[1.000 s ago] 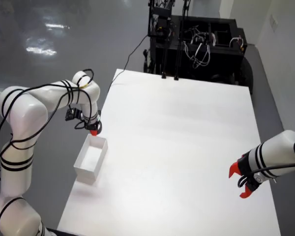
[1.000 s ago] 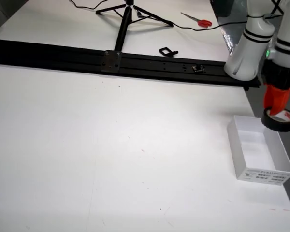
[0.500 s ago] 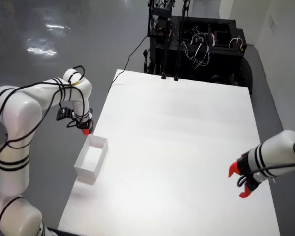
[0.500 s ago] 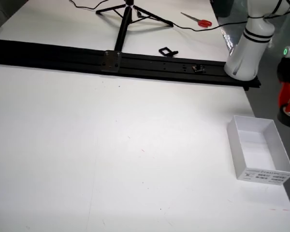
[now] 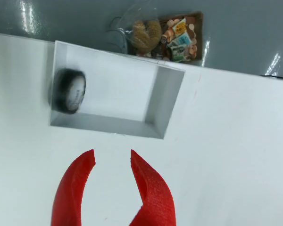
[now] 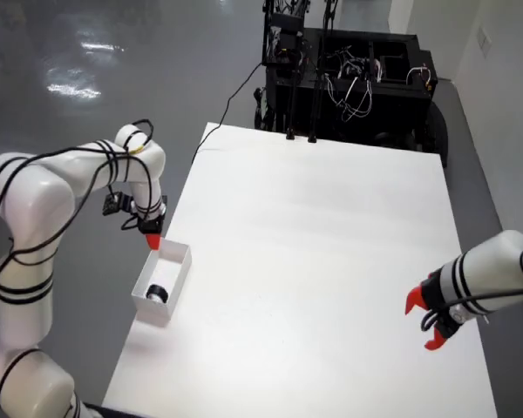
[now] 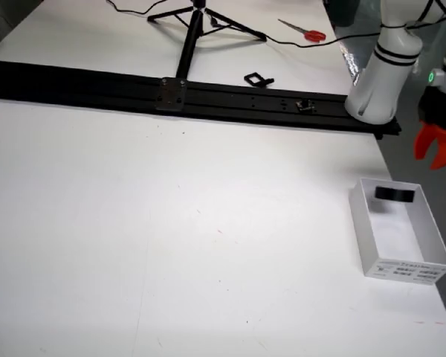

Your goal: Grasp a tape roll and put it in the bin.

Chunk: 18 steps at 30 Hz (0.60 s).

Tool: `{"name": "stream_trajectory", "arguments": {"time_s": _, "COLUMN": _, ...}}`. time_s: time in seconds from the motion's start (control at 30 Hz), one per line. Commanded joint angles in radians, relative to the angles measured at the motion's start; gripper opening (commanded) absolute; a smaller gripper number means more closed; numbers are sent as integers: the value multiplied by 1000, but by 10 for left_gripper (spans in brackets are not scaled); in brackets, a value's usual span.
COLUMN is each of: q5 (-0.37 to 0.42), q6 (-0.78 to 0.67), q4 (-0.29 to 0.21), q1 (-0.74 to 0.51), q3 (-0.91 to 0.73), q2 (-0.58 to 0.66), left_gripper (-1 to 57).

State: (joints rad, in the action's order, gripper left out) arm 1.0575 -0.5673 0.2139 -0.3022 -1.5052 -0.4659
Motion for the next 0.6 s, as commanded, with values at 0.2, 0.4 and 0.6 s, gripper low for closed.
{"name": "stream_trajectory", "arguments": {"time_s": 0.2, "q5": -37, "q6": -62, "q4": -4, "q1": -258, "q3": -1, "q2": -51, "left_gripper": 39}}
{"name": "stream_trajectory", "arguments": {"time_s": 0.4, "q5": -51, "q6": -124, "q4": -8, "q1": -413, "q3": 3, "q2": -79, "left_gripper": -6}}
{"name": "stream_trajectory", "arguments": {"time_s": 0.6, "q5": -68, "q6": -160, "q4": -11, "q1": -555, "q3": 10, "q2": -83, "left_gripper": -6}}
